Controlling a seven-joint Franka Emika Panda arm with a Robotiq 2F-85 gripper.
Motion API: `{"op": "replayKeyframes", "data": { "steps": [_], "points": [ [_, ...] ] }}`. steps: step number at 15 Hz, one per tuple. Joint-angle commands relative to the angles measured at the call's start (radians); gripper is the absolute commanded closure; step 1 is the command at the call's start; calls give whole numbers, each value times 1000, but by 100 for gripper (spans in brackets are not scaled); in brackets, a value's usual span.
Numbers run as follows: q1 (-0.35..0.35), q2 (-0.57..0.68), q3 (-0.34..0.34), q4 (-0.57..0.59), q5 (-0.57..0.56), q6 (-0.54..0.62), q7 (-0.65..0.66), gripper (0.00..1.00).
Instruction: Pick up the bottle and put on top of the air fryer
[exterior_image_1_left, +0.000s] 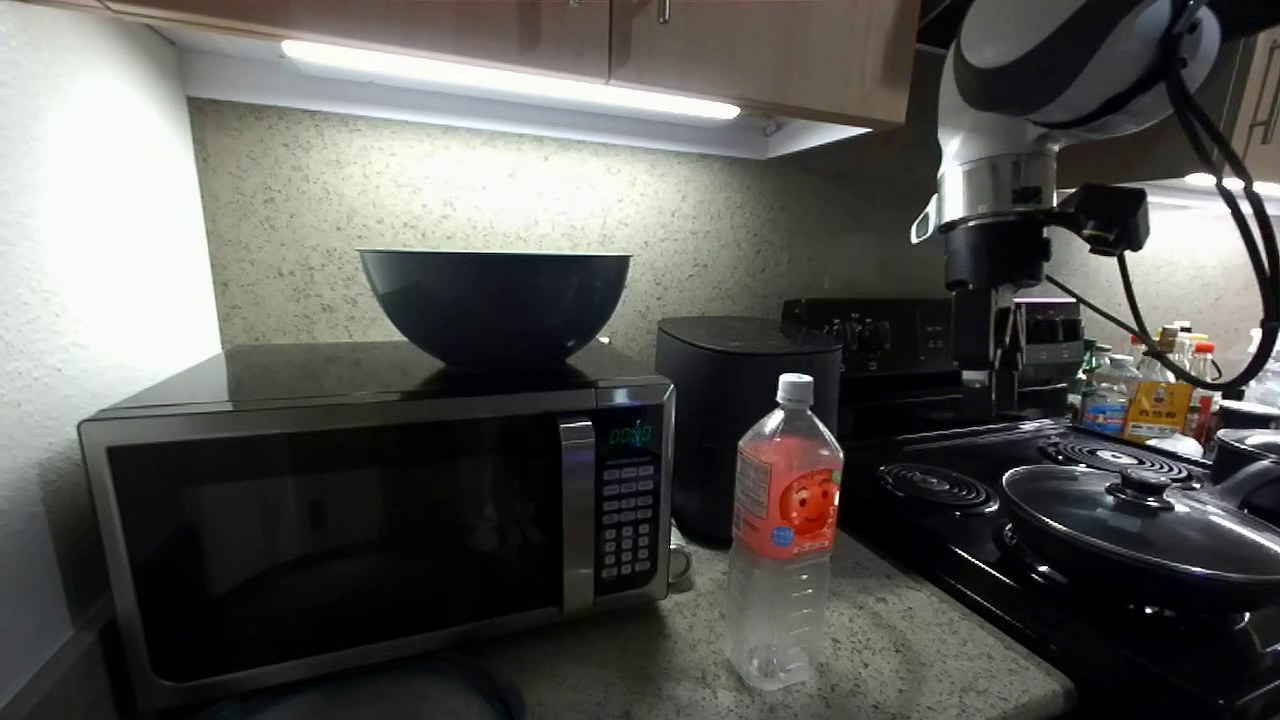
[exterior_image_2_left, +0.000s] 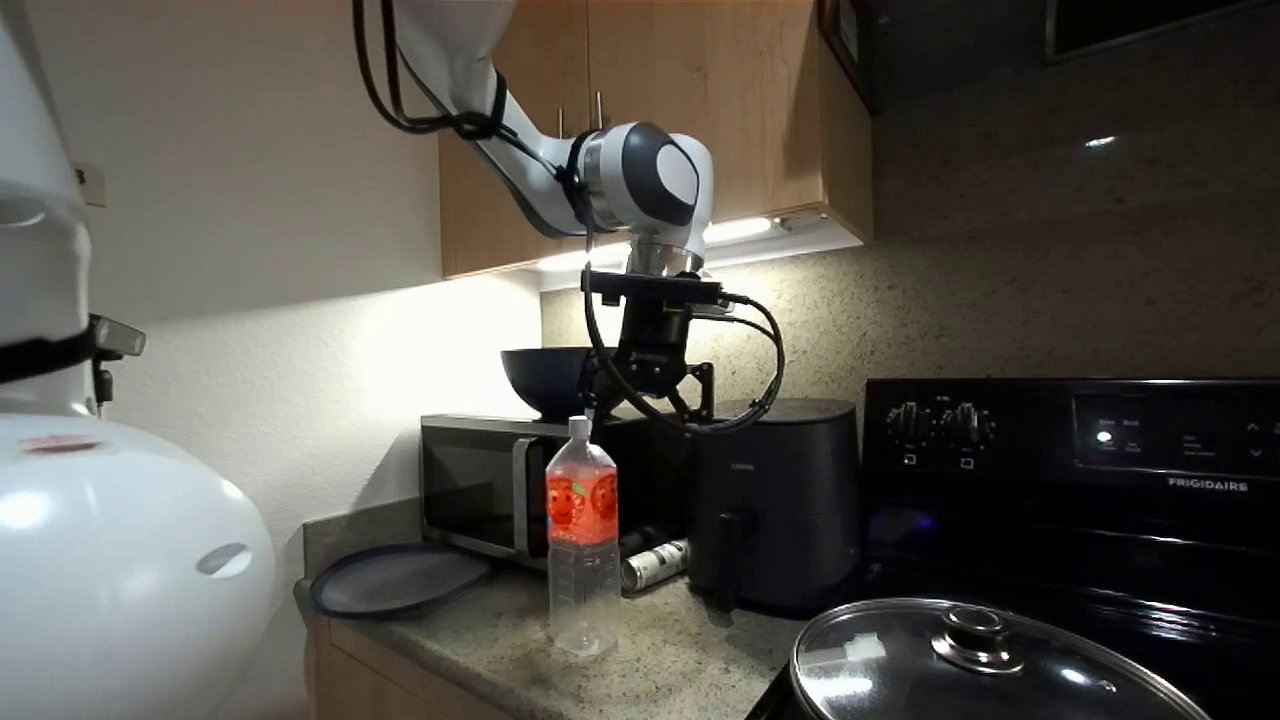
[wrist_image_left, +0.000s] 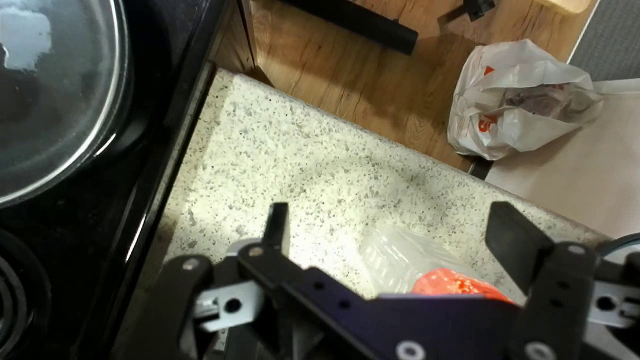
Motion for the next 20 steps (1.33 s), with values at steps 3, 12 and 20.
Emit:
{"op": "replayKeyframes", "data": {
  "steps": [3, 12, 20],
  "points": [
    [-17, 8, 16, 9, 32, 22, 12, 0],
    [-5, 22, 52, -38, 99, 396, 108, 0],
    [23, 45, 80, 82, 108, 225, 101, 0]
  ]
}}
